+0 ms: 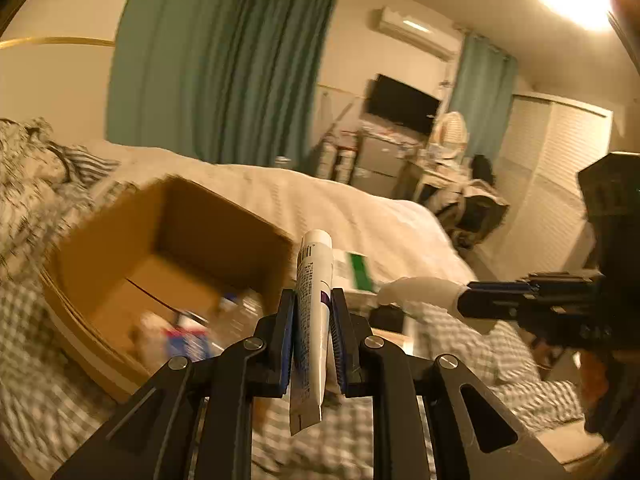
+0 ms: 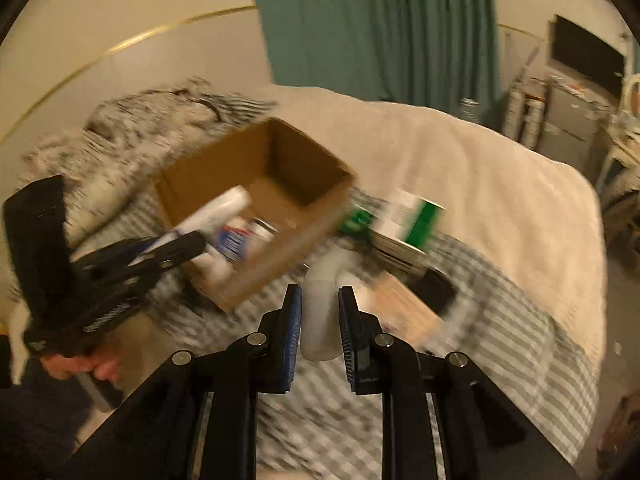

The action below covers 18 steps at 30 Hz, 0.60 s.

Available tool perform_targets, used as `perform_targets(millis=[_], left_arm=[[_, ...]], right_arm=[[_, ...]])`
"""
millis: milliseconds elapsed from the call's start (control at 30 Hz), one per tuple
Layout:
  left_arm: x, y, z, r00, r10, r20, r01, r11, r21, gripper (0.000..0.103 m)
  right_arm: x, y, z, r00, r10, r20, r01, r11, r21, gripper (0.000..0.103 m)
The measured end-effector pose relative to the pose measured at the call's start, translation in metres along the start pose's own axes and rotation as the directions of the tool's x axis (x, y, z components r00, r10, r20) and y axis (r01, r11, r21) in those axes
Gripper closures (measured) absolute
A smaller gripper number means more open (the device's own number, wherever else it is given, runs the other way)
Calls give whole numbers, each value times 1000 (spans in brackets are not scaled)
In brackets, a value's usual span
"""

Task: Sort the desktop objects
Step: 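Carry the tube with left while right carries the rod over the box, then open left to drop the tube into the box while right drops the rod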

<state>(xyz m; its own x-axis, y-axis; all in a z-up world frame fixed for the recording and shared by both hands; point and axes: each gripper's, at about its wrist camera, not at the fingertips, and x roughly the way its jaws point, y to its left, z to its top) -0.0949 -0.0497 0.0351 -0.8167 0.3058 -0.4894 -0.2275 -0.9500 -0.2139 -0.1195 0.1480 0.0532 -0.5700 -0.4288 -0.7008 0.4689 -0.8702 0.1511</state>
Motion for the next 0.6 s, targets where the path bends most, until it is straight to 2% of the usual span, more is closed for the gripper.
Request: perform_targets(millis=[100,167,233,267,300,333,367,433,500,600], left_arm=[[15,35,14,992,123,-6,-123,992,24,87],[23,56,11,991,131,-33,-131,991,-3,87],[29,75,4,991,115,-64,-119,992,-49,82],[31,84,-2,993,98,-70,-103,992,-69,68],[31,88,-7,993,92,-68,-97,993,-74,38],[32,90,-11,993,96,-61,-101,992,-73,22],[31,88,-13,994,103,-46,-106,992,-63,11],[28,85,-16,995,102,-20,-103,994,-36,10],[27,80,-16,993,116,-18,-116,993,-20,9],[23,71,-21,995,100,-13,-101,995,-27,8]], right_arm=[[33,21,26,1000,27,14,-27,1000,2,85],[57,33,39,998,54,25,-55,998,14,85],[76,37,49,996,75,46,-77,996,46,81],[81,38,52,996,71,57,-74,995,62,74],[87,39,56,996,50,73,-57,994,89,50],[90,38,56,996,41,84,-50,993,111,36],[92,37,57,994,42,100,-55,990,129,24],[90,32,55,994,34,103,-48,990,131,24],[81,25,49,994,-38,103,26,993,117,24],[66,14,31,991,-111,78,103,989,103,24]])
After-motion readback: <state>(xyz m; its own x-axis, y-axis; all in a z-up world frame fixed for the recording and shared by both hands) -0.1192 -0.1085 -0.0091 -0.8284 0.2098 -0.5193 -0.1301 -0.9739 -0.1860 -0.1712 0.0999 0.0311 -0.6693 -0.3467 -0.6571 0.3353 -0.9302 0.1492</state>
